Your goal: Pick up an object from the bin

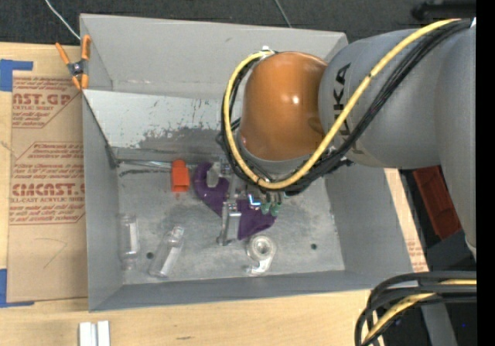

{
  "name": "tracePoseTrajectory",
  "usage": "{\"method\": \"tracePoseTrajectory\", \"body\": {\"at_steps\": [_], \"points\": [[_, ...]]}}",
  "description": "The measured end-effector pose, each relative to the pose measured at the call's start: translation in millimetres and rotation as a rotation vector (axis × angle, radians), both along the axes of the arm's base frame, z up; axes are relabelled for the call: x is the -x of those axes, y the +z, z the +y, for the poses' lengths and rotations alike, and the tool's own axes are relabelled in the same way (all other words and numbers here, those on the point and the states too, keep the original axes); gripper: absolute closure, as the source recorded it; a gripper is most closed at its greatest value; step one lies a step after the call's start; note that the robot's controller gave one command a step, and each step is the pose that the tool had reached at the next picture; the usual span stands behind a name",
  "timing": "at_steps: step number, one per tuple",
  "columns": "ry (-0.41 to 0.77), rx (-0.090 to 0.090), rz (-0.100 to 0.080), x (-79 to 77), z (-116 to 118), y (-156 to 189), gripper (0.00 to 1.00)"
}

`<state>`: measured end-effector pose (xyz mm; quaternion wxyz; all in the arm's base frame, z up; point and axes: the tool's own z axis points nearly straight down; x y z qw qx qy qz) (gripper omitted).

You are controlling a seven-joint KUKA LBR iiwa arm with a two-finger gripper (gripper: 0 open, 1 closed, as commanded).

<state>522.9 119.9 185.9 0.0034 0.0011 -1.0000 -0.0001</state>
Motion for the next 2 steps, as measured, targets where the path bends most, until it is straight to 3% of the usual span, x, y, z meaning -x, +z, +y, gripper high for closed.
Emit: {"method": "tracePoseTrajectory", "body": {"at_steps": [1, 2], "points": [[-0.002, -0.001, -0.008, -1.7, -0.9, 4.5, 0.0], [0.167, -0.002, -0.006, -24.5, -24.2, -63.5, 0.0]]}}
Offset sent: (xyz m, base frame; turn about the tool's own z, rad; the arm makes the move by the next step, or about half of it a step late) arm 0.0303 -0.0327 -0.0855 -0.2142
